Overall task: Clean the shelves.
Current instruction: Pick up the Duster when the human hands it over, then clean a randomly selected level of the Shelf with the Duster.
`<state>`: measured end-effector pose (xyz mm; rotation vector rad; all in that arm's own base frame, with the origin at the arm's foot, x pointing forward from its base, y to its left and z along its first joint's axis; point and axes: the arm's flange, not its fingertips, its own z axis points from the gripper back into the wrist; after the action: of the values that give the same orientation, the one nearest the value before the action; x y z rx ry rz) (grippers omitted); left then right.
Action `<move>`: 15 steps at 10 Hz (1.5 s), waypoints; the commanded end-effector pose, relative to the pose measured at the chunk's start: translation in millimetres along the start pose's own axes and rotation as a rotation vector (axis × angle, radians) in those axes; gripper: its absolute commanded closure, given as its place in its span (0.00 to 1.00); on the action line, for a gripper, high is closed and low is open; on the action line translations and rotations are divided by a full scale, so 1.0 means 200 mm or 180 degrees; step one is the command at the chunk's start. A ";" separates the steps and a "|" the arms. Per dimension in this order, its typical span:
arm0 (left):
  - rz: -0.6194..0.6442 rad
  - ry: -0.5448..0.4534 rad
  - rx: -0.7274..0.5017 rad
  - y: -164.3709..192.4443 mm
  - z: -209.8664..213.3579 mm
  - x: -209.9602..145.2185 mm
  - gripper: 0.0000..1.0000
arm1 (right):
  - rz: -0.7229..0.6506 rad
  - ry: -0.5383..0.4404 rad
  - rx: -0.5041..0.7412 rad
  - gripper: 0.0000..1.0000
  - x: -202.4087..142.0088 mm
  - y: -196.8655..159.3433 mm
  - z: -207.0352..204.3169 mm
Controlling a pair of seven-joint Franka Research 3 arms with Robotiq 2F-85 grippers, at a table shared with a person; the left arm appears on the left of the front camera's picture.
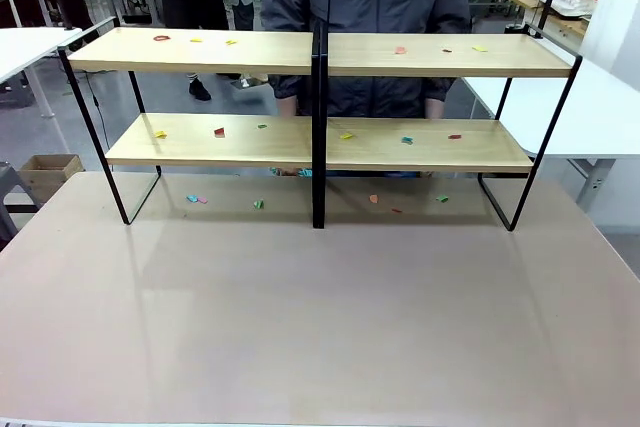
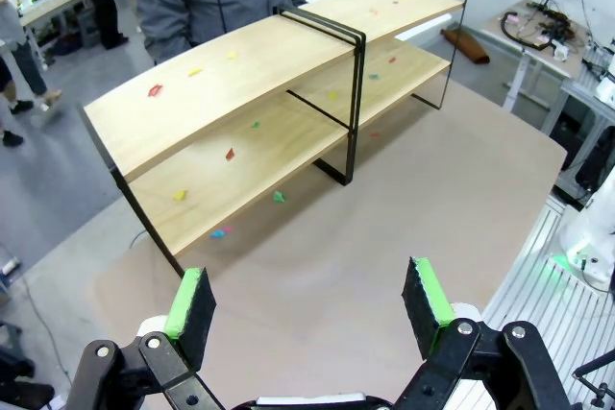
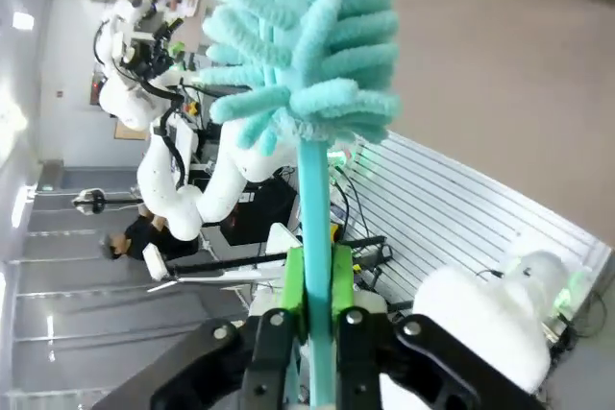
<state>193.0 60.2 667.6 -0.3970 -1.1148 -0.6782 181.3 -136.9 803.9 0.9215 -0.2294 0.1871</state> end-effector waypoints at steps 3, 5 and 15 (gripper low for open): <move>0.0009 0.0000 0.0029 0.00 0.01 0.00 0.00 | -0.0111 0.0176 -0.0077 0.92 -0.19 -0.32 0.32; 0.0009 0.0000 0.0029 0.00 0.01 0.00 0.00 | -0.0193 -0.0187 -0.0010 0.92 -0.27 -0.49 0.33; 0.0009 0.0000 0.0029 0.00 0.01 0.00 0.00 | -0.0199 0.0090 -0.0052 0.92 -0.16 -0.42 0.24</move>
<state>193.4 60.1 667.3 -0.3974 -1.1137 -0.6785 167.1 -227.5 757.9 0.8975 -0.1686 0.1346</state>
